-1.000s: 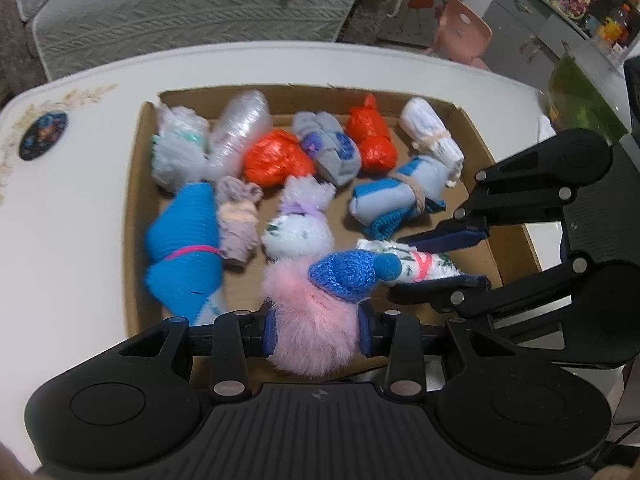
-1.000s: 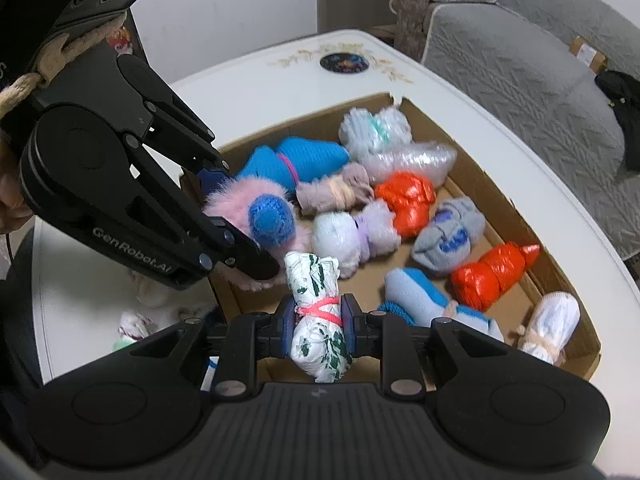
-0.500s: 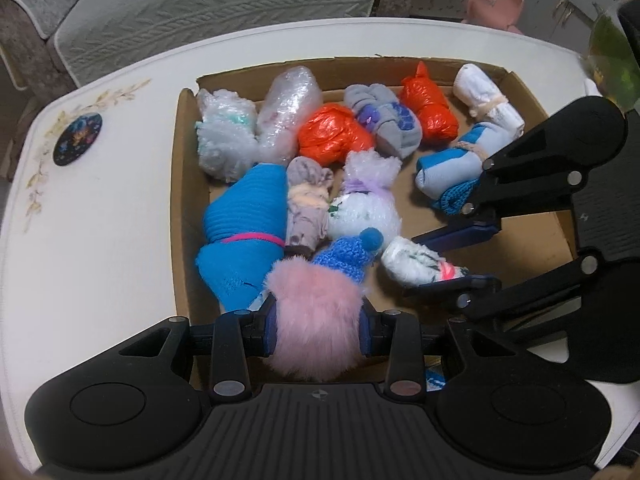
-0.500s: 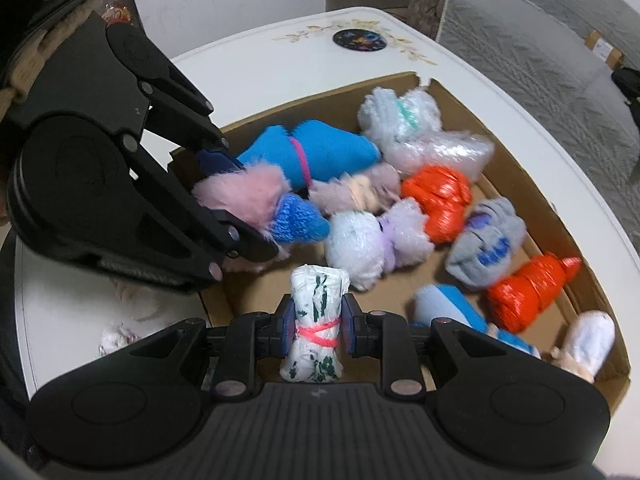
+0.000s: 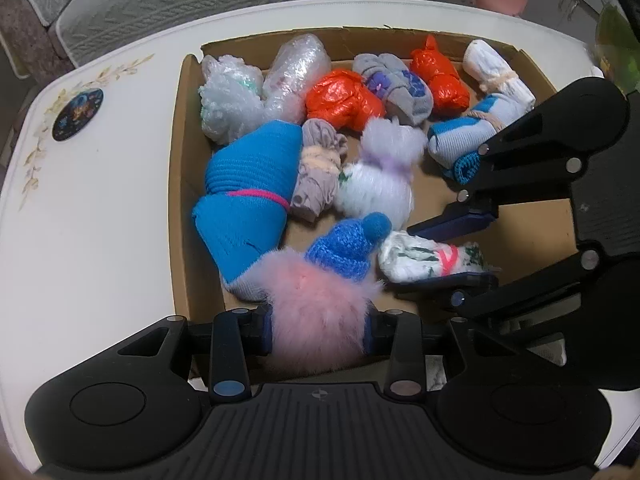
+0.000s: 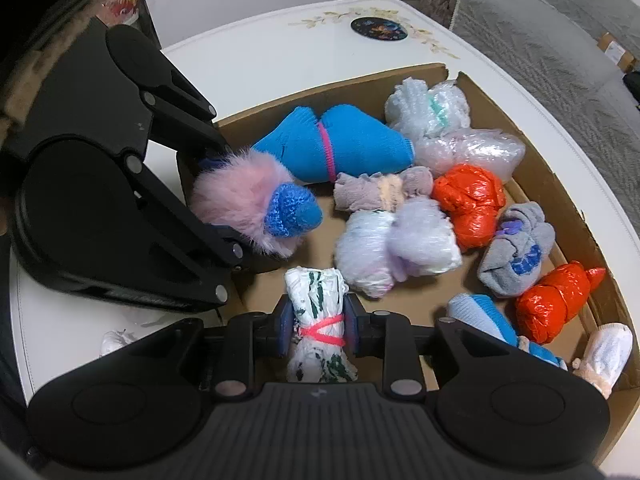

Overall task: Organize objects
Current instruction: 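Carry both bundles into the tray and open both grippers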

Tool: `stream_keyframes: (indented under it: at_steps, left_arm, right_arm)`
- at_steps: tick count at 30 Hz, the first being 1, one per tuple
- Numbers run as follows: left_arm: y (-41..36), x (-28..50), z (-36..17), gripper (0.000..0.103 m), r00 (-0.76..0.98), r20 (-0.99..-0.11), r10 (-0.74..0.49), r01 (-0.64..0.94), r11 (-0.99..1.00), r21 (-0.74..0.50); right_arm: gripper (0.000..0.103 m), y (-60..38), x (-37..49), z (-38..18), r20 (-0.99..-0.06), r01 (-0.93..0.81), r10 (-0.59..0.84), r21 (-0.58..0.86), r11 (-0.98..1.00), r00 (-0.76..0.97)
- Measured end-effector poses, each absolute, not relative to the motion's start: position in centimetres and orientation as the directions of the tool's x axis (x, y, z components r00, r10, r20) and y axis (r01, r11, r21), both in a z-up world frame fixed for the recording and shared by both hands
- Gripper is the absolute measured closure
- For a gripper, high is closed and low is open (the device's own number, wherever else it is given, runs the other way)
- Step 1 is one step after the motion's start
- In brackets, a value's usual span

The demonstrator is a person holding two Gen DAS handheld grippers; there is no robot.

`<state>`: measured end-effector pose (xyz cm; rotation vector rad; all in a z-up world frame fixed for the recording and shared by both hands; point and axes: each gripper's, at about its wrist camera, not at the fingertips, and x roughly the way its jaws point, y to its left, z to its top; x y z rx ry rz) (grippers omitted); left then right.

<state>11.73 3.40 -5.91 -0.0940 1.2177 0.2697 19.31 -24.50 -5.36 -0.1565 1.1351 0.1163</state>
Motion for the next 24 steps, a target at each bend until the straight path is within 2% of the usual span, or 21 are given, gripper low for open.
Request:
stream_keyframes:
  at_steps: [17, 21, 24]
  left_arm:
    - [2.8, 9.0, -5.8, 0.059, 0.33, -0.93, 0.164, -0.335, 0.941, 0.047]
    - [2.3, 8.5, -5.7, 0.058, 0.332, -0.929, 0.162, -0.343, 0.939, 0.041]
    - [2.4, 8.1, -5.4, 0.047, 0.347, -0.924, 0.162, -0.348, 0.937, 0.033]
  right_arm:
    - [0.076, -22.3, 18.6, -5.6, -0.92, -0.24, 0.023, -0.078, 0.968, 0.392]
    - [0.068, -22.2, 18.1, -5.6, -0.92, -0.237, 0.013, -0.087, 0.968, 0.391]
    - [0.061, -22.5, 18.0, -5.5, -0.919, -0.222, -0.004, -0.099, 0.97, 0.394]
